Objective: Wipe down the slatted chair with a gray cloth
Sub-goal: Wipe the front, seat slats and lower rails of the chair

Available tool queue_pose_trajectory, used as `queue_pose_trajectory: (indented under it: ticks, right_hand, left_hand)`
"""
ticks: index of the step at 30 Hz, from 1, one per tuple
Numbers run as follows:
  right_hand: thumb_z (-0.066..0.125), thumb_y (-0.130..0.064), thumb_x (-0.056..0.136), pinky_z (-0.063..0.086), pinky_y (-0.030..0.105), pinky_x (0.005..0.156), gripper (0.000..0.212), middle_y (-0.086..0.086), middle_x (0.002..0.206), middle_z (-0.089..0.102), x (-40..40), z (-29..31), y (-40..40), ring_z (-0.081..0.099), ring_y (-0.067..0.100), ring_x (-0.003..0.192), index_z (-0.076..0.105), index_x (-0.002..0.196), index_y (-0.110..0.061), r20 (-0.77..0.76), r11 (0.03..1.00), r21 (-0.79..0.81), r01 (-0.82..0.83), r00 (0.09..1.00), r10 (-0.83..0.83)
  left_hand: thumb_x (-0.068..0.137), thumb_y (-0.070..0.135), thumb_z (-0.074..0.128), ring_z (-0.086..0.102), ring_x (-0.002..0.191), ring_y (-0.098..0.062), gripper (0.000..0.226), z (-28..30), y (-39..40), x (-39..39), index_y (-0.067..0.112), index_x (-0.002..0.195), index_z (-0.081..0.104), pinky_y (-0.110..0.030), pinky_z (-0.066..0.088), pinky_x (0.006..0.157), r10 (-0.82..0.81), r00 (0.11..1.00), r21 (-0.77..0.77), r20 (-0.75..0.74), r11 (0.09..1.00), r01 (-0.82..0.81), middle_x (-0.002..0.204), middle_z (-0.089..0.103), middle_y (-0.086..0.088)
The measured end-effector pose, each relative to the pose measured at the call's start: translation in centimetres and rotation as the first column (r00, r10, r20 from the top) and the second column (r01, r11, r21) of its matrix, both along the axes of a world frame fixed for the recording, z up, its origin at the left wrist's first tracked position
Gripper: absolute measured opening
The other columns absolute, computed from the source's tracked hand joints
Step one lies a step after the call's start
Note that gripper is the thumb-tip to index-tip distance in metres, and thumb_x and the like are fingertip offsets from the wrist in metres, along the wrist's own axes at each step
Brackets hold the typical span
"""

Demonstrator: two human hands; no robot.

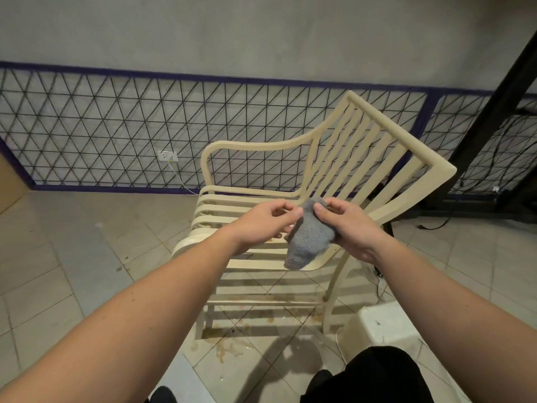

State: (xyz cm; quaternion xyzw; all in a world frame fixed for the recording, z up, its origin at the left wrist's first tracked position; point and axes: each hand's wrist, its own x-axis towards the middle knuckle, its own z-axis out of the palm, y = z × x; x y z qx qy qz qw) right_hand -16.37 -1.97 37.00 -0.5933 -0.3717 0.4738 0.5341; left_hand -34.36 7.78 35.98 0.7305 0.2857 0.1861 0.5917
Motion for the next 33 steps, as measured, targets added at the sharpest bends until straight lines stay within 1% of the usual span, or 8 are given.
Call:
queue_pose_trajectory:
  ticks: [3,7,11,16,20,24,29,33]
  right_hand:
    - [0.057,-0.029,0.098,0.057,0.039,0.082,0.032,0.010,0.103,0.071,0.2,0.4,-0.3,0.068,0.021,0.093,0.066,0.117,-0.005,-0.086,1.000,0.017,0.004,0.996,-0.002]
    - [0.060,-0.030,0.097,0.058,0.034,0.069,0.031,0.009,0.094,0.071,-0.3,0.3,0.0,0.067,0.019,0.083,0.068,0.111,-0.004,-0.068,0.992,0.045,0.119,0.991,-0.116]
    - [0.062,-0.031,0.096,0.058,0.034,0.066,0.026,0.010,0.092,0.072,-0.9,0.2,0.3,0.068,0.020,0.081,0.070,0.104,-0.007,-0.059,0.987,0.057,0.150,0.987,-0.147]
    - [0.061,-0.032,0.098,0.060,0.036,0.068,0.030,0.012,0.092,0.073,-1.0,-0.1,0.2,0.069,0.020,0.080,0.068,0.105,-0.004,-0.094,0.973,0.032,0.229,0.970,-0.225]
    - [0.059,-0.028,0.099,0.056,0.030,0.060,0.019,0.003,0.080,0.071,-1.3,-0.3,0.0,0.068,0.013,0.069,0.068,0.095,-0.012,-0.115,0.978,0.057,0.203,0.974,-0.195]
    - [0.061,-0.029,0.098,0.055,0.030,0.060,0.018,0.005,0.084,0.071,-1.4,-0.2,-0.1,0.068,0.015,0.073,0.070,0.092,-0.015,-0.058,0.977,0.089,0.191,0.981,-0.187]
    - [0.061,-0.042,0.096,0.058,0.035,0.078,0.029,0.008,0.098,0.071,-1.1,-0.7,-0.1,0.067,0.021,0.091,0.069,0.098,-0.014,0.116,0.964,0.109,0.242,0.960,-0.254]
    - [0.058,-0.060,0.089,0.043,0.040,0.106,0.051,0.000,0.111,0.064,-0.1,-0.6,0.0,0.057,0.015,0.112,0.061,0.113,-0.015,0.153,0.956,0.143,0.257,0.948,-0.278]
  left_hand:
    - [0.102,0.036,0.054,0.059,0.088,-0.015,0.024,0.5,-0.1,0.2,0.017,0.114,0.062,-0.036,0.051,0.082,0.074,0.997,0.113,-0.006,0.991,-0.073,0.108,0.066,0.003]
    - [0.097,0.039,0.062,0.049,0.069,-0.007,0.023,0.8,-0.7,1.0,0.016,0.100,0.060,-0.021,0.045,0.063,0.180,0.982,0.294,0.064,0.937,-0.191,0.088,0.060,0.008]
    - [0.090,0.034,0.073,0.055,0.074,-0.011,0.028,0.8,-0.4,2.3,0.012,0.104,0.062,-0.021,0.046,0.066,0.197,0.980,0.312,-0.018,0.933,-0.182,0.088,0.062,0.000]
    - [0.093,0.026,0.071,0.054,0.069,-0.011,0.018,0.8,0.0,2.5,0.009,0.089,0.066,-0.026,0.043,0.066,0.198,0.978,0.350,-0.061,0.922,-0.165,0.079,0.064,0.001]
    - [0.093,0.029,0.070,0.054,0.073,-0.007,0.019,1.0,-0.1,2.5,0.015,0.101,0.060,-0.023,0.043,0.068,0.193,0.980,0.352,-0.035,0.921,-0.169,0.096,0.066,0.001]
    - [0.092,0.026,0.073,0.053,0.069,-0.007,0.015,0.9,-0.2,2.4,0.012,0.091,0.066,-0.024,0.042,0.065,0.182,0.982,0.303,-0.050,0.940,-0.159,0.079,0.063,0.006]
    - [0.097,0.024,0.065,0.050,0.069,-0.009,0.015,1.7,-0.2,2.0,0.011,0.090,0.062,-0.027,0.042,0.065,0.156,0.984,0.359,-0.082,0.926,-0.117,0.075,0.058,0.006]
    - [0.102,0.023,0.054,0.052,0.078,-0.015,0.016,2.6,0.7,1.2,0.009,0.092,0.055,-0.036,0.044,0.076,0.071,0.996,0.315,-0.059,0.948,-0.049,0.083,0.060,0.001]
